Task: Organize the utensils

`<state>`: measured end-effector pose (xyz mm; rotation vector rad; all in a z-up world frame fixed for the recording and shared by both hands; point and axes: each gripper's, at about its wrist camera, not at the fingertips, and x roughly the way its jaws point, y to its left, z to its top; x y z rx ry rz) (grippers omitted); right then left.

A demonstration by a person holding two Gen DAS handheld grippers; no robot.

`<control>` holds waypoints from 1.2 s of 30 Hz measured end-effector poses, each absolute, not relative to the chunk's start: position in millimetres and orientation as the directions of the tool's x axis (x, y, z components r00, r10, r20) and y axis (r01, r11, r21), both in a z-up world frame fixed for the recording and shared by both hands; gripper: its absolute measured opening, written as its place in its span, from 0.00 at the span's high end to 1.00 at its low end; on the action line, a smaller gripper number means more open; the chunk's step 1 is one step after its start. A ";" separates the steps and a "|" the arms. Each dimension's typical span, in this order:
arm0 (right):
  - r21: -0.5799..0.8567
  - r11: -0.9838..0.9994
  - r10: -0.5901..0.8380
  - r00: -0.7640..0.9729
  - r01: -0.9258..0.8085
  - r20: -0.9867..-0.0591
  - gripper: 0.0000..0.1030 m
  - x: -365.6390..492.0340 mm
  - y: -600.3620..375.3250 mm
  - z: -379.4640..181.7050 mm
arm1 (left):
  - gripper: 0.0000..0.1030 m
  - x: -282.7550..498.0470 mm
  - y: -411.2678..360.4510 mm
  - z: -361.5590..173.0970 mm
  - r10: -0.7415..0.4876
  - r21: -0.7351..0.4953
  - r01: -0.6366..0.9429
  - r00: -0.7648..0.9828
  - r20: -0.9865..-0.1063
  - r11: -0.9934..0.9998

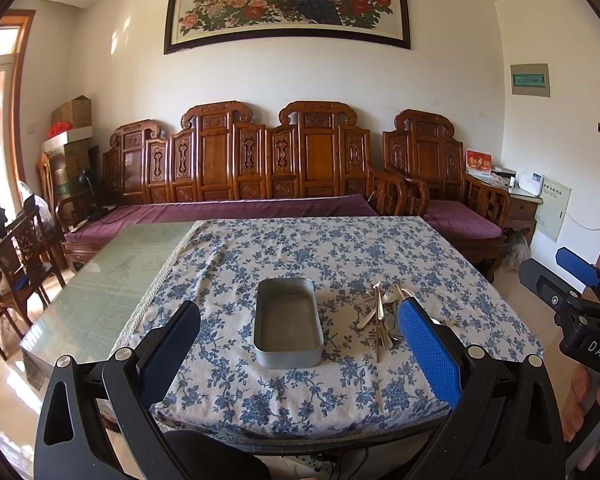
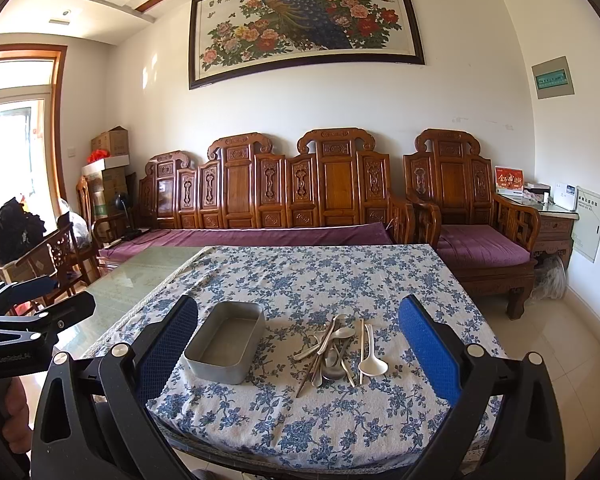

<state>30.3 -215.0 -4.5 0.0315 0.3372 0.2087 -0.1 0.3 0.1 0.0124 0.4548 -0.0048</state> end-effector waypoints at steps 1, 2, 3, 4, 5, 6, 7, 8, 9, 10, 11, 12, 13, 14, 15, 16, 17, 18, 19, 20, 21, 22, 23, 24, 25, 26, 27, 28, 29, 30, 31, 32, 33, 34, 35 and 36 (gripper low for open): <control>0.065 0.978 0.208 0.922 -0.198 -0.325 0.02 30.3 -215.0 -4.4 | 0.07 -0.1 0.2 0.1 -0.001 0.011 0.007 0.898 -0.440 1.000; 0.065 0.978 0.209 0.922 -0.199 -0.325 0.02 30.3 -215.0 -4.3 | 0.07 -0.1 0.2 0.1 -0.002 0.011 0.007 0.898 -0.440 1.000; 0.065 0.978 0.209 0.922 -0.198 -0.325 0.02 30.2 -215.0 -4.2 | 0.07 -0.1 0.3 0.1 -0.002 0.010 0.007 0.898 -0.440 1.000; 0.066 0.978 0.208 0.922 -0.198 -0.325 0.02 30.3 -215.2 -4.3 | 0.07 -0.1 0.2 0.1 -0.002 0.011 0.007 0.898 -0.439 1.000; 0.066 0.978 0.209 0.923 -0.198 -0.325 0.02 30.3 -215.2 -4.3 | 0.07 -0.1 0.1 0.1 -0.002 0.011 0.007 0.898 -0.440 1.000; 0.066 0.978 0.209 0.923 -0.198 -0.325 0.02 30.2 -215.1 -4.4 | 0.07 -0.2 0.2 0.2 -0.002 0.011 0.007 0.898 -0.439 1.000; 0.065 0.978 0.208 0.923 -0.198 -0.325 0.02 30.1 -214.9 -4.3 | 0.07 -0.1 0.2 0.1 -0.001 0.011 0.007 0.899 -0.439 1.000; 0.065 0.978 0.209 0.923 -0.198 -0.324 0.02 30.0 -214.9 -4.3 | 0.07 -0.1 0.2 0.2 -0.002 0.011 0.007 0.899 -0.439 1.000; 0.065 0.978 0.208 0.923 -0.198 -0.325 0.02 29.9 -214.8 -4.3 | 0.07 -0.1 0.3 0.1 -0.002 0.010 0.007 0.899 -0.439 1.000; 0.065 0.978 0.209 0.923 -0.198 -0.324 0.02 29.8 -214.9 -4.3 | 0.07 -0.1 0.2 0.1 -0.001 0.011 0.007 0.898 -0.439 1.000; 0.065 0.978 0.209 0.923 -0.198 -0.324 0.02 29.8 -214.8 -4.3 | 0.07 -0.2 0.2 0.1 -0.002 0.011 0.008 0.898 -0.439 1.000; 0.065 0.978 0.209 0.923 -0.199 -0.324 0.02 29.8 -214.8 -4.4 | 0.07 -0.2 0.2 0.1 -0.002 0.010 0.008 0.898 -0.439 1.000; 0.065 0.978 0.209 0.923 -0.199 -0.324 0.02 29.8 -214.9 -4.4 | 0.07 -0.1 0.2 0.1 -0.002 0.011 0.008 0.898 -0.440 1.000; 0.065 0.978 0.209 0.922 -0.199 -0.325 0.02 29.8 -214.9 -4.4 | 0.07 -0.1 0.1 0.2 -0.002 0.011 0.008 0.898 -0.439 1.000; 0.065 0.978 0.209 0.923 -0.198 -0.324 0.02 29.7 -214.8 -4.9 | 0.07 -0.1 0.2 0.1 -0.002 0.011 0.008 0.898 -0.440 1.000; 0.066 0.978 0.209 0.923 -0.198 -0.324 0.02 29.8 -214.8 -5.5 | 0.07 -0.1 0.2 0.2 -0.002 0.011 0.008 0.898 -0.440 1.000; 0.066 0.978 0.209 0.923 -0.198 -0.324 0.02 29.9 -214.7 -6.1 | 0.07 -0.2 0.2 0.1 -0.002 0.011 0.007 0.899 -0.439 1.000; 0.066 0.978 0.209 0.923 -0.198 -0.324 0.02 29.9 -214.5 -6.7 | 0.07 -0.1 0.3 0.2 -0.002 0.011 0.007 0.899 -0.439 1.000; 0.065 0.978 0.209 0.923 -0.199 -0.324 0.02 30.0 -214.4 -7.3 | 0.07 0.0 0.2 0.1 -0.003 0.010 0.008 0.898 -0.439 1.000; 0.065 0.978 0.209 0.923 -0.198 -0.324 0.02 29.8 -214.4 -7.8 | 0.07 -0.1 0.2 0.1 -0.002 0.010 0.008 0.898 -0.440 1.000; 0.065 0.978 0.209 0.923 -0.198 -0.323 0.02 30.0 -214.5 -8.4 | 0.07 -0.2 0.2 0.1 -0.002 0.011 0.007 0.898 -0.439 1.000; 0.066 0.978 0.209 0.923 -0.198 -0.324 0.02 30.2 -214.5 -9.0 | 0.07 -0.1 0.1 0.0 -0.002 0.011 0.008 0.898 -0.440 1.000; 0.066 0.978 0.209 0.923 -0.198 -0.324 0.02 30.3 -214.5 -9.7 | 0.07 -0.1 0.2 0.1 -0.003 0.010 0.008 0.898 -0.440 1.000; 0.066 0.978 0.209 0.923 -0.198 -0.324 0.02 30.4 -214.3 -10.3 | 0.07 0.0 0.1 0.1 -0.003 0.011 0.008 0.898 -0.441 1.000; 0.067 0.978 0.209 0.923 -0.198 -0.324 0.02 30.2 -214.6 -5.0 | 0.07 0.2 -0.1 0.0 -0.003 0.011 0.009 0.897 -0.441 1.000; 0.066 0.978 0.209 0.923 -0.198 -0.323 0.02 30.2 -214.6 -5.1 | 0.07 0.1 -6.7 1.2 -0.003 0.012 0.009 0.897 -0.442 1.000; 0.066 0.978 0.208 0.923 -0.198 -0.324 0.02 30.4 -214.7 -4.9 | 0.07 0.3 -7.1 1.2 -0.003 0.012 0.009 0.897 -0.443 1.000; 0.066 0.978 0.208 0.923 -0.197 -0.325 0.02 30.5 -214.8 -4.6 | 0.07 0.4 -7.5 0.8 -0.003 0.012 0.009 0.896 -0.444 1.000; 0.067 0.978 0.209 0.922 -0.198 -0.326 0.02 30.5 -214.7 -3.9 | 0.07 0.4 -8.0 0.1 -0.002 0.013 0.008 0.895 -0.446 1.000; 0.068 0.978 0.209 0.921 -0.198 -0.328 0.02 31.7 -213.9 -4.1 | 0.07 0.4 -6.6 -0.8 -0.001 0.014 0.008 0.894 -0.448 1.000; 0.068 0.978 0.208 0.921 -0.197 -0.329 0.02 31.0 -213.5 -4.5 | 0.07 1.9 -5.2 -3.7 -0.002 0.013 0.009 0.892 -0.451 1.000; 0.069 0.978 0.208 0.921 -0.196 -0.331 0.02 33.0 -212.6 -5.8 | 0.07 3.7 -4.1 -6.2 -0.003 0.012 0.010 0.890 -0.456 1.000; 0.071 0.978 0.210 0.919 -0.198 -0.332 0.02 33.9 -211.9 -7.0 | 0.07 5.7 -5.1 -7.5 -0.005 0.010 0.011 0.887 -0.462 1.000; 0.073 0.977 0.213 0.918 -0.201 -0.335 0.02 31.1 -213.0 -2.4 | 0.07 10.2 -8.0 -9.7 -0.011 0.006 0.016 0.881 -0.473 1.000; 0.074 0.977 0.214 0.916 -0.200 -0.339 0.02 33.6 -213.7 -3.4 | 0.07 8.4 -4.6 -8.3 -0.014 0.006 0.019 0.881 -0.473 1.000; 0.077 0.977 0.213 0.915 -0.198 -0.343 0.02 35.6 -214.8 -4.9 | 0.07 11.7 -5.0 -11.4 -0.020 0.007 0.027 0.877 -0.481 1.000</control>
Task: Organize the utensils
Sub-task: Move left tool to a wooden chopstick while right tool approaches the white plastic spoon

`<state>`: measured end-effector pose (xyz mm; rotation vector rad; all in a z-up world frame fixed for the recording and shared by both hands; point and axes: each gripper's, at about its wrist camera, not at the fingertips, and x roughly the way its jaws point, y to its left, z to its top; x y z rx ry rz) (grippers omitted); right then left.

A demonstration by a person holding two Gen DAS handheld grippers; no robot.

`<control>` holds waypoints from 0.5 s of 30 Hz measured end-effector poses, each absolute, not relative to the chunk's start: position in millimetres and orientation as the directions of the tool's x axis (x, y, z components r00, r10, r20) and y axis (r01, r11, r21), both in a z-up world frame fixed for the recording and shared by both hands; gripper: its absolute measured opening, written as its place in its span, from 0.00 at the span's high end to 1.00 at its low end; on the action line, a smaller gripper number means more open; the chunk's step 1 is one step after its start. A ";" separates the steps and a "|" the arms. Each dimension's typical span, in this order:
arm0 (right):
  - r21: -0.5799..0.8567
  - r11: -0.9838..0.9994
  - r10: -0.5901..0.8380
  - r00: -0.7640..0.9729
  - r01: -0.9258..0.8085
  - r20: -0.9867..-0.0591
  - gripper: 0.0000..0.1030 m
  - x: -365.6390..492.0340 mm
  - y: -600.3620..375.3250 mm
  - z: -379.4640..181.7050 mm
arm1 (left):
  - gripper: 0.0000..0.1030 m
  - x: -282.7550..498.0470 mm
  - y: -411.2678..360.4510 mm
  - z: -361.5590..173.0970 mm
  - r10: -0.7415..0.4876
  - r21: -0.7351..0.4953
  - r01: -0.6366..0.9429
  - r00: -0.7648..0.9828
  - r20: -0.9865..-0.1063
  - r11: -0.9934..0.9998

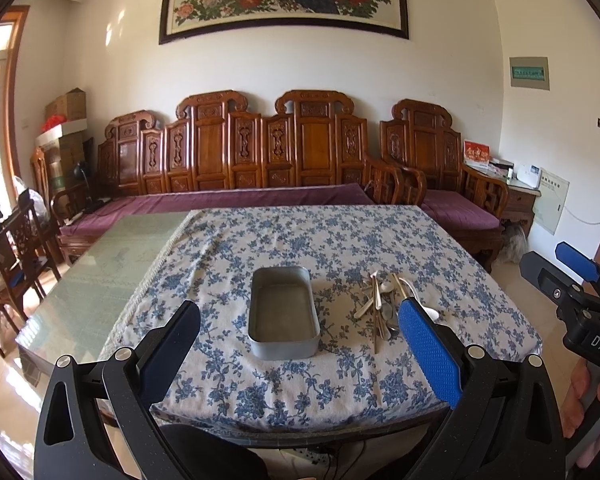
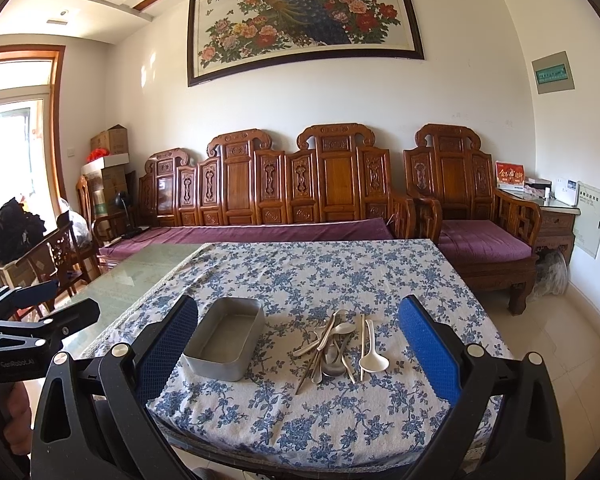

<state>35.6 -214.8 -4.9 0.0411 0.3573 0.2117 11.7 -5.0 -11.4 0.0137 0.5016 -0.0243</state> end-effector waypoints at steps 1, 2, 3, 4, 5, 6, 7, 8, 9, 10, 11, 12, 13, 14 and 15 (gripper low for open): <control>0.082 0.977 0.213 0.913 -0.197 -0.349 0.02 38.5 -216.4 -6.9 | 0.07 14.7 -6.3 -14.2 -0.022 0.011 0.031 0.873 -0.488 0.999; 0.086 0.977 0.215 0.910 -0.197 -0.355 0.02 42.3 -219.5 -11.8 | 0.07 17.7 -7.4 -16.4 -0.027 0.014 0.039 0.868 -0.496 0.999; 0.088 0.977 0.215 0.907 -0.196 -0.363 0.02 46.2 -220.8 -14.0 | 0.07 21.7 -8.5 -19.2 -0.039 0.013 0.053 0.863 -0.503 0.999; 0.087 0.977 0.212 0.904 -0.194 -0.371 0.02 50.9 -221.1 -17.9 | 0.07 25.1 -9.8 -21.5 -0.045 0.016 0.061 0.859 -0.510 0.998; 0.085 0.977 0.212 0.902 -0.194 -0.376 0.02 54.3 -222.1 -21.2 | 0.07 28.9 -11.3 -24.0 -0.047 0.022 0.068 0.855 -0.517 0.997; 0.085 0.977 0.211 0.901 -0.193 -0.380 0.02 58.9 -223.4 -24.7 | 0.07 33.6 -13.4 -26.5 -0.048 0.030 0.075 0.851 -0.523 0.997; 0.082 0.979 0.206 0.899 -0.189 -0.387 0.02 63.4 -224.6 -29.1 | 0.07 38.0 -15.1 -28.8 -0.051 0.035 0.082 0.849 -0.526 0.996; 0.081 0.979 0.203 0.897 -0.186 -0.394 0.02 67.4 -225.5 -32.8 | 0.07 41.6 -15.9 -30.7 -0.056 0.038 0.090 0.846 -0.530 0.995; 0.081 0.979 0.204 0.894 -0.187 -0.399 0.02 72.7 -227.2 -37.2 | 0.07 47.0 -17.4 -34.0 -0.061 0.041 0.099 0.841 -0.538 0.994; 0.080 0.979 0.202 0.892 -0.186 -0.405 0.04 77.7 -228.5 -42.6 | 0.07 53.1 -18.9 -37.7 -0.069 0.040 0.108 0.835 -0.546 0.993; 0.077 0.980 0.200 0.888 -0.184 -0.414 0.05 84.0 -230.5 -47.6 | 0.07 57.0 -19.5 -40.1 -0.075 0.038 0.115 0.831 -0.551 0.993; 0.074 0.980 0.198 0.885 -0.184 -0.422 0.08 89.8 -231.7 -51.3 | 0.07 63.1 -20.9 -43.6 -0.083 0.037 0.125 0.825 -0.559 0.991; 0.072 0.981 0.196 0.881 -0.183 -0.431 0.11 94.7 -233.3 -55.9 | 0.07 69.4 -22.4 -47.3 -0.091 0.035 0.135 0.818 -0.567 0.990; 0.070 0.981 0.194 0.877 -0.181 -0.439 0.12 100.8 -234.8 -60.0 | 0.07 75.8 -23.8 -51.1 -0.100 0.032 0.145 0.810 -0.577 0.989; 0.069 0.981 0.191 0.875 -0.179 -0.446 0.15 105.3 -236.9 -65.4 | 0.07 80.5 -25.2 -53.6 -0.104 0.032 0.151 0.805 -0.584 0.988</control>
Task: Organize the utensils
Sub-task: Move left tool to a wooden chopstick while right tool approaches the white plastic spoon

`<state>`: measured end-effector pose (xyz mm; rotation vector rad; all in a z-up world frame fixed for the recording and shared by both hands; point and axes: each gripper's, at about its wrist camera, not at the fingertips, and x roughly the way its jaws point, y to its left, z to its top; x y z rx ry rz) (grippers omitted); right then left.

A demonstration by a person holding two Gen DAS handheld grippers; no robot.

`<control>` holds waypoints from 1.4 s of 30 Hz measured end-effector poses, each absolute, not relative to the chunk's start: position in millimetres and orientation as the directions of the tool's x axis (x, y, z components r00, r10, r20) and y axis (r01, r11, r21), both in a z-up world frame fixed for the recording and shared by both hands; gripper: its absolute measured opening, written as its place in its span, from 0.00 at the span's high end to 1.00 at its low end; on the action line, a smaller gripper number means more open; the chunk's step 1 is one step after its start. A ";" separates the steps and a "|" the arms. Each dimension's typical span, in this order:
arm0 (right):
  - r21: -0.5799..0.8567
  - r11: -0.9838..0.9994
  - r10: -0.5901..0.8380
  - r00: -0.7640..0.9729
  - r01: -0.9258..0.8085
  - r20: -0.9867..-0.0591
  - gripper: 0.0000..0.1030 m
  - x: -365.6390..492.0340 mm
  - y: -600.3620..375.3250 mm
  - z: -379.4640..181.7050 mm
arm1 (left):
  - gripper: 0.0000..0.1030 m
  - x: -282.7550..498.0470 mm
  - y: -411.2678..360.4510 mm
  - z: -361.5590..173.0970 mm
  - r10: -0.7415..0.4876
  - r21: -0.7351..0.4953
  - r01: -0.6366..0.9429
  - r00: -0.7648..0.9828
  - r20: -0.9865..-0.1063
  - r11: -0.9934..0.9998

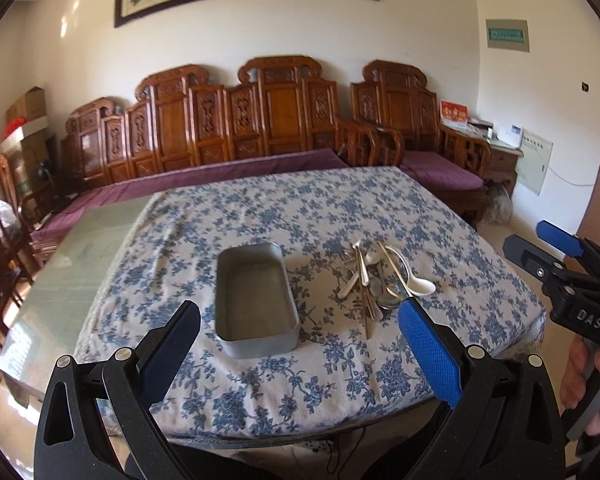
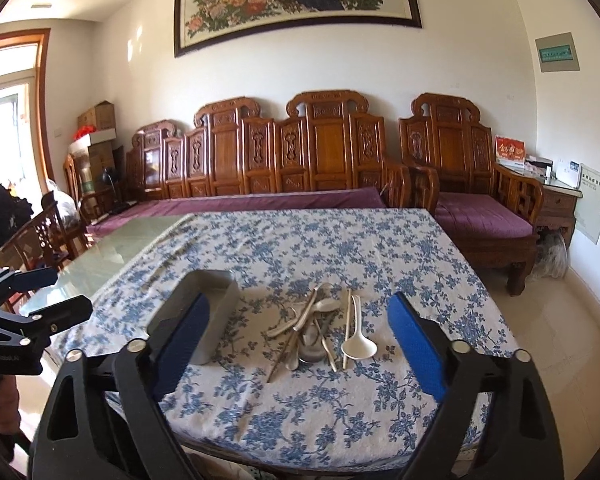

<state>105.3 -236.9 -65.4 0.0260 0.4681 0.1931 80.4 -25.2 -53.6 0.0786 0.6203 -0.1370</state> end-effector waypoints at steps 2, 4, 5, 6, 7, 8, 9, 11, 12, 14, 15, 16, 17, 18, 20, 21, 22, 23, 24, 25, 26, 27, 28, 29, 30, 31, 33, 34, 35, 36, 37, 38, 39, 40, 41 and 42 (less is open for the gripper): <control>0.068 0.984 0.178 0.866 -0.166 -0.467 0.21 119.2 -242.0 -75.4 | 0.07 92.0 -29.1 -60.5 -0.116 0.036 0.171 0.794 -0.596 0.985; 0.073 0.986 0.169 0.857 -0.153 -0.487 0.26 132.2 -248.9 -84.2 | 0.07 102.3 -31.4 -66.5 -0.133 0.027 0.189 0.779 -0.612 0.982; 0.076 0.986 0.164 0.850 -0.146 -0.501 0.29 141.2 -252.6 -89.8 | 0.07 109.5 -32.9 -71.1 -0.142 0.019 0.196 0.768 -0.624 0.980; 0.075 0.987 0.160 0.845 -0.142 -0.510 0.31 146.9 -255.1 -92.3 | 0.07 113.7 -33.3 -74.1 -0.147 0.015 0.201 0.762 -0.631 0.979; 0.069 0.988 0.152 0.842 -0.136 -0.518 0.33 154.2 -257.5 -96.6 | 0.07 117.5 -35.0 -76.9 -0.153 0.011 0.207 0.757 -0.635 0.978; 0.063 0.989 0.144 0.839 -0.131 -0.525 0.34 160.8 -259.5 -101.5 | 0.07 121.5 -36.1 -79.6 -0.159 0.006 0.212 0.752 -0.640 0.977; 0.061 0.990 0.139 0.834 -0.126 -0.533 0.35 167.2 -261.6 -105.9 | 0.07 126.9 -37.7 -83.3 -0.163 0.002 0.216 0.745 -0.647 0.976; 0.068 0.991 0.136 0.822 -0.118 -0.553 0.39 180.9 -267.3 -116.5 | 0.10 137.4 -42.1 -91.0 -0.176 -0.007 0.228 0.731 -0.659 0.974; 0.073 0.991 0.136 0.818 -0.115 -0.560 0.41 186.2 -270.9 -119.8 | 0.11 141.0 -43.5 -94.0 -0.182 -0.010 0.235 0.724 -0.665 0.972; 0.086 0.991 0.134 0.803 -0.104 -0.580 0.44 201.5 -276.9 -132.2 | 0.15 152.1 -49.4 -103.6 -0.201 -0.022 0.255 0.705 -0.680 0.967; 0.091 0.991 0.137 0.796 -0.103 -0.590 0.46 207.3 -278.8 -135.3 | 0.16 156.4 -51.3 -107.8 -0.210 -0.028 0.264 0.695 -0.687 0.964; 0.096 0.990 0.140 0.790 -0.102 -0.597 0.48 213.8 -280.4 -140.4 | 0.18 161.3 -54.1 -113.6 -0.217 -0.033 0.271 0.687 -0.694 0.962; 0.096 0.990 0.140 0.786 -0.103 -0.603 0.48 220.0 -281.2 -145.1 | 0.21 168.1 -58.1 -120.9 -0.224 -0.037 0.281 0.673 -0.705 0.959; 0.095 0.990 0.139 0.781 -0.102 -0.608 0.49 226.1 -282.7 -149.4 | 0.22 173.3 -61.2 -126.9 -0.227 -0.039 0.287 0.661 -0.715 0.957; 0.101 0.990 0.143 0.773 -0.102 -0.619 0.51 237.9 -284.7 -156.5 | 0.28 183.9 -67.8 -139.2 -0.235 -0.044 0.301 0.637 -0.734 0.953; 0.103 0.990 0.143 0.769 -0.101 -0.623 0.52 242.3 -284.5 -159.3 | 0.30 188.1 -70.7 -144.7 -0.241 -0.049 0.308 0.626 -0.742 0.950; 0.106 0.990 0.143 0.765 -0.098 -0.628 0.52 248.4 -286.1 -163.0 | 0.34 192.5 -74.0 -150.2 -0.242 -0.049 0.312 0.616 -0.750 0.949; 0.111 0.989 0.142 0.762 -0.093 -0.632 0.52 254.8 -288.3 -166.6 | 0.37 198.5 -77.8 -157.5 -0.243 -0.050 0.318 0.603 -0.760 0.947; 0.115 0.989 0.142 0.758 -0.089 -0.636 0.52 259.0 -289.8 -168.8 | 0.38 201.7 -79.1 -162.2 -0.246 -0.055 0.321 0.595 -0.765 0.945; 0.121 0.989 0.142 0.753 -0.084 -0.642 0.52 264.9 -291.2 -172.3 | 0.38 206.2 -81.1 -167.5 -0.250 -0.061 0.324 0.585 -0.772 0.944; 0.122 0.989 0.142 0.750 -0.082 -0.646 0.52 269.7 -291.9 -175.8 | 0.38 209.6 -81.6 -171.0 -0.254 -0.067 0.324 0.577 -0.776 0.944; 0.119 0.990 0.139 0.747 -0.080 -0.650 0.52 274.4 -292.2 -179.4 | 0.39 215.0 -83.7 -176.7 -0.257 -0.075 0.324 0.567 -0.783 0.943; 0.120 0.990 0.139 0.743 -0.079 -0.654 0.52 276.6 -292.6 -182.6 | 0.42 218.8 -85.6 -180.9 -0.261 -0.081 0.326 0.557 -0.788 0.942; 0.124 0.989 0.143 0.737 -0.081 -0.661 0.52 280.0 -292.7 -187.1 | 0.47 224.7 -88.3 -187.3 -0.266 -0.091 0.328 0.540 -0.798 0.940; 0.124 0.989 0.145 0.731 -0.083 -0.667 0.52 282.6 -292.5 -191.3 | 0.49 228.7 -90.0 -191.1 -0.271 -0.099 0.330 0.529 -0.805 0.939; 0.105 0.990 0.137 0.728 -0.089 -0.671 0.52 284.1 -289.9 -195.9 | 0.51 233.5 -92.4 -196.0 -0.280 -0.112 0.333 0.514 -0.810 0.936; 0.093 0.989 0.147 0.723 -0.115 -0.675 0.52 285.4 -284.0 -202.2 | 0.52 241.6 -97.8 -203.8 -0.295 -0.131 0.338 0.497 -0.816 0.932; 0.097 0.988 0.155 0.717 -0.122 -0.679 0.52 286.9 -282.6 -205.2 | 0.58 246.5 -101.1 -208.5 -0.304 -0.142 0.341 0.488 -0.819 0.929; 0.097 0.987 0.160 0.712 -0.129 -0.684 0.52 288.9 -281.1 -208.6 | 0.64 252.4 -104.4 -214.5 -0.311 -0.154 0.341 0.472 -0.825 0.927; 0.092 0.987 0.160 0.711 -0.134 -0.685 0.52 289.3 -279.7 -211.1 | 0.66 258.4 -107.3 -221.5 -0.317 -0.167 0.339 0.457 -0.831 0.926; 0.089 0.986 0.161 0.707 -0.138 -0.688 0.52 290.9 -279.3 -214.5 | 0.71 263.7 -109.3 -226.8 -0.319 -0.174 0.336 0.444 -0.838 0.926; 0.094 0.986 0.166 0.698 -0.140 -0.697 0.52 292.5 -279.8 -218.9 | 0.74 268.0 -111.0 -231.2 -0.315 -0.174 0.332 0.437 -0.843 0.927; 0.101 0.985 0.172 0.686 -0.143 -0.707 0.52 294.4 -280.4 -224.3 | 0.75 274.7 -113.5 -237.8 -0.304 -0.166 0.327 0.432 -0.849 0.930; 0.100 0.985 0.170 0.678 -0.141 -0.715 0.52 295.7 -281.1 -228.6 | 0.78 280.1 -114.8 -242.9 -0.293 -0.161 0.319 0.428 -0.855 0.934; 0.101 0.985 0.169 0.668 -0.140 -0.725 0.52 296.8 -282.4 -232.3 | 0.80 284.8 -115.2 -247.3 -0.289 -0.162 0.311 0.424 -0.858 0.936; 0.115 0.983 0.183 0.653 -0.147 -0.735 0.52 298.1 -283.5 -236.2 | 0.81 289.6 -114.8 -251.7 -0.293 -0.173 0.302 0.415 -0.861 0.937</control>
